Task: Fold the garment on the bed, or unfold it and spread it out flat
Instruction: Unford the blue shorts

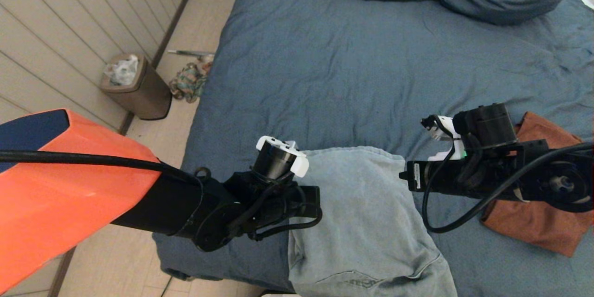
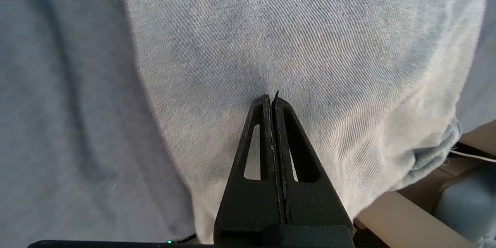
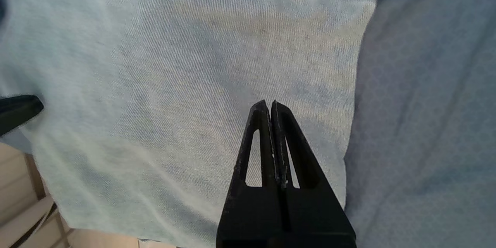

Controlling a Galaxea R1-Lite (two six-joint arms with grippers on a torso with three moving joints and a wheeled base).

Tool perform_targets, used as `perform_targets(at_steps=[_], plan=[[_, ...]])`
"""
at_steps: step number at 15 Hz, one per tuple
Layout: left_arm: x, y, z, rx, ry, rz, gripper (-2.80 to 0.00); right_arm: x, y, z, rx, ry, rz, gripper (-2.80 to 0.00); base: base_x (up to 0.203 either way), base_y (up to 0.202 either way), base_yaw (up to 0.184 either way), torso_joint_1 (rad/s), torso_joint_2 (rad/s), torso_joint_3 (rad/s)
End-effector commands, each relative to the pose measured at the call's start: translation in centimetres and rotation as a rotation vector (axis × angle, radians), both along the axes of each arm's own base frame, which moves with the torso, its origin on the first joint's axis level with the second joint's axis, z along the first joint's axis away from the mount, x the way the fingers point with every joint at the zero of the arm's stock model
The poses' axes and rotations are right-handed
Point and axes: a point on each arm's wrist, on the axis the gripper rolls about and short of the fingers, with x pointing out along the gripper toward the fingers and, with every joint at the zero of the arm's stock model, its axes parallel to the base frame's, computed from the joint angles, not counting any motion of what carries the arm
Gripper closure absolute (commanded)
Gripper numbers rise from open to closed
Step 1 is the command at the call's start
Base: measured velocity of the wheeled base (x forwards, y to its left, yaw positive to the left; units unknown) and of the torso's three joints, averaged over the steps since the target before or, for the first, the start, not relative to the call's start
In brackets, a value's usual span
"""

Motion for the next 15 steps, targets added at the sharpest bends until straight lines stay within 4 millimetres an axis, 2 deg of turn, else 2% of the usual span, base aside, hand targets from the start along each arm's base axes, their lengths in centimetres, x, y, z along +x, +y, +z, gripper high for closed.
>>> perform_targets(at_steps=[1,7,10,13,15], plan=[[1.0,0.0,-0.9,0.011,0.008,0.020,0.00,0.9,0.1,-0.8,-0.010,0.019,-0.001,0.00,0.000,0.000,0.000,0.000,0.00,0.000],[4.9,2.1,0.3,-0.024,-0.029,0.123,0.00,3.9,1.1,-1.9,-0.006,0.023,-0.001,0.00,0.000,0.000,0.000,0.000,0.00,0.000],[4.8,2.7,1.9,-0.045,-0.052,0.135,0.00,4.4,1.1,-1.3,0.003,0.000,-0.008,0.00,0.000,0.000,0.000,0.000,0.00,0.000],[3.4,3.7,4.8,-0.081,-0.093,0.133,0.00,4.1,1.0,-1.4,0.002,0.006,-0.011,0.00,0.000,0.000,0.000,0.000,0.00,0.000],[3.5,3.6,4.1,-0.068,-0.079,0.134,0.00,4.0,0.9,-1.3,0.006,0.004,-0.015,0.00,0.000,0.000,0.000,0.000,0.00,0.000]])
